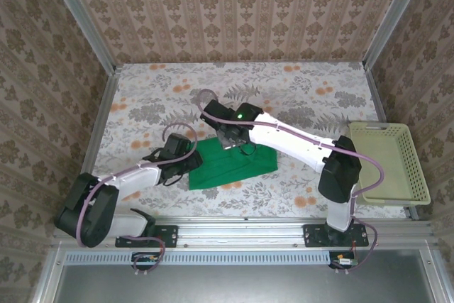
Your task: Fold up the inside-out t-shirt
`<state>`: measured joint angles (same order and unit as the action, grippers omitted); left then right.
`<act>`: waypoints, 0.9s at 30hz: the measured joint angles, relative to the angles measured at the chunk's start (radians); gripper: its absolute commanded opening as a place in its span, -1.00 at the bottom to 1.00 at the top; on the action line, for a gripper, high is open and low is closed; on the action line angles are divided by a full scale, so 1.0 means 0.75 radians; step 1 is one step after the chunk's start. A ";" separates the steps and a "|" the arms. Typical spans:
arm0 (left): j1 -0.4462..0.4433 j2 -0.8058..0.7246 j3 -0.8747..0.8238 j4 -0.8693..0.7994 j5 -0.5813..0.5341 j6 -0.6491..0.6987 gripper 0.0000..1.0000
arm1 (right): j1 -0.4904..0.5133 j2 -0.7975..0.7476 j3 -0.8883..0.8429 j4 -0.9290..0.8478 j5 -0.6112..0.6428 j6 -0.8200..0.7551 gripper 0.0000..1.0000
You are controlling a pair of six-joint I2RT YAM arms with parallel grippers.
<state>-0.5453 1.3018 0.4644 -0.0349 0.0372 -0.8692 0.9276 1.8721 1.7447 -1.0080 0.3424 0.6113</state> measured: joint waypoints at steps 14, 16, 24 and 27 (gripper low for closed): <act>-0.014 -0.146 -0.125 0.060 -0.040 -0.078 0.02 | 0.056 0.094 0.024 0.240 -0.270 0.203 -0.65; -0.014 -0.184 -0.132 0.022 -0.053 -0.084 0.08 | 0.060 0.116 0.030 0.260 -0.296 0.214 -0.32; 0.089 -0.564 -0.172 -0.297 -0.142 -0.103 0.27 | 0.108 0.112 0.077 0.262 -0.370 0.096 0.22; 0.154 -0.695 -0.153 -0.421 -0.161 -0.068 0.29 | 0.136 -0.006 0.051 0.254 -0.294 0.027 0.24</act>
<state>-0.4301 0.7807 0.3496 -0.3504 -0.0837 -0.9199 1.0298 1.8675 1.7828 -0.8177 0.1219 0.6319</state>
